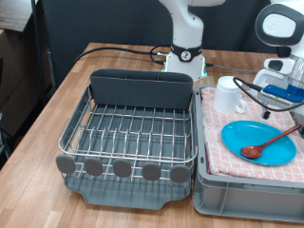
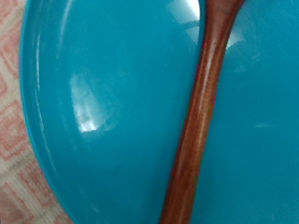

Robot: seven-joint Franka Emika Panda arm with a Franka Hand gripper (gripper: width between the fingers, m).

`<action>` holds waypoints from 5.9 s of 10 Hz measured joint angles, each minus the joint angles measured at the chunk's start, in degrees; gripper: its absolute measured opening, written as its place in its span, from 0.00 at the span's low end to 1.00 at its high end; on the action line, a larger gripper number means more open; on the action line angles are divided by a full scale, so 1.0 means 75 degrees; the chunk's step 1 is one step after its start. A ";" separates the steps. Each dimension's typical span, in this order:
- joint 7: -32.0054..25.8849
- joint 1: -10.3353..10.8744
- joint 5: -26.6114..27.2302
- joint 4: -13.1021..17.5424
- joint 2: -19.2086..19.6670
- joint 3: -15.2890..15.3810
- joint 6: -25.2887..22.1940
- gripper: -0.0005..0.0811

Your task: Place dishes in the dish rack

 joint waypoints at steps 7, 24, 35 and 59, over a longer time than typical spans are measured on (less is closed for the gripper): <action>0.1026 0.0031 -0.0784 -0.0024 0.0575 -0.0301 0.0585 0.99; -0.0868 -0.0189 0.1129 -0.0095 -0.0675 0.0228 -0.0540 0.11; 0.0887 -0.0300 0.2799 -0.1349 -0.2858 -0.0157 -0.2516 0.11; -0.1096 -0.0384 0.4467 -0.4493 -0.6836 -0.3924 -0.2736 0.11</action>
